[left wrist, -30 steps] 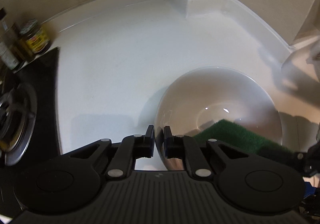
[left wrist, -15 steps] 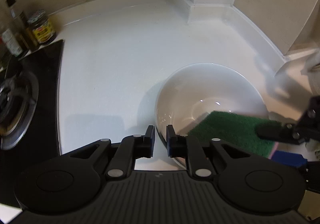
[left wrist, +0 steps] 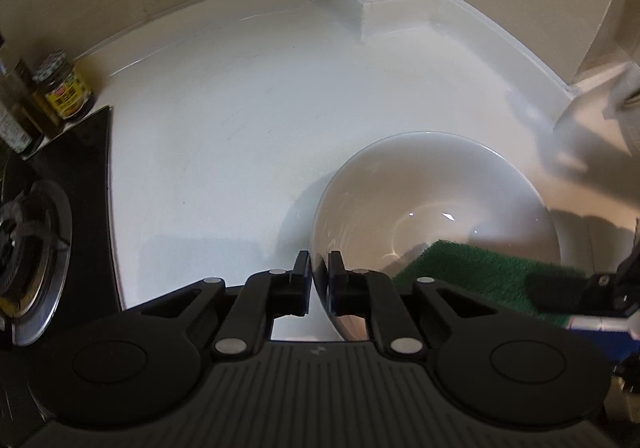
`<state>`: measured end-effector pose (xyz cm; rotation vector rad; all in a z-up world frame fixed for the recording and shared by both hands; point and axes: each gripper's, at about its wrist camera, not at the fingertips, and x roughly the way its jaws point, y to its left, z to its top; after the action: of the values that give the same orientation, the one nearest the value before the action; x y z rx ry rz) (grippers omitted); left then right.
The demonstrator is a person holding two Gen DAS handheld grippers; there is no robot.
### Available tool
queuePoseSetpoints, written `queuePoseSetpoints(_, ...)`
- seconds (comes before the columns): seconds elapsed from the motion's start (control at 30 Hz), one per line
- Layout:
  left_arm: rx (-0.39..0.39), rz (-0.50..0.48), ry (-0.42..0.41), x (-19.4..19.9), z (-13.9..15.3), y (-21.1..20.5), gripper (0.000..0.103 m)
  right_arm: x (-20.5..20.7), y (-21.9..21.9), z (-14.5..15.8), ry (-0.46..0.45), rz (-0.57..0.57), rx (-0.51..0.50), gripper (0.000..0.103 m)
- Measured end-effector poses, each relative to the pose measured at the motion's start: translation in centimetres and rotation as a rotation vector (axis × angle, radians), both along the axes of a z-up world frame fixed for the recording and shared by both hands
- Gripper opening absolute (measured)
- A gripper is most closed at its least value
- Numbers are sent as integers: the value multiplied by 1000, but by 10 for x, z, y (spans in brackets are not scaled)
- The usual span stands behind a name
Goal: Clean bowl
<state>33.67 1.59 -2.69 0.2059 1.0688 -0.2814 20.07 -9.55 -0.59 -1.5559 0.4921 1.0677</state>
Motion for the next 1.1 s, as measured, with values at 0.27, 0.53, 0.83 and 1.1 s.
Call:
queuePoseSetpoints(0.27,26,43,-9,-8,-2,-5,17,1,-3,-9,-70,0,-55,26)
queuePoseSetpoints(0.53,62,125,-56,-41,1,-9,21,6,-4,-8,-84,-3,-61,27)
queuePoseSetpoints(0.83,86,143,-88,-50,2,-14,21,5,-4,-8,-90,3,-66,27)
queuePoseSetpoints(1.1,100,65,-82,-36,2,-14,11,1,0,2,-12,-11,-12,26)
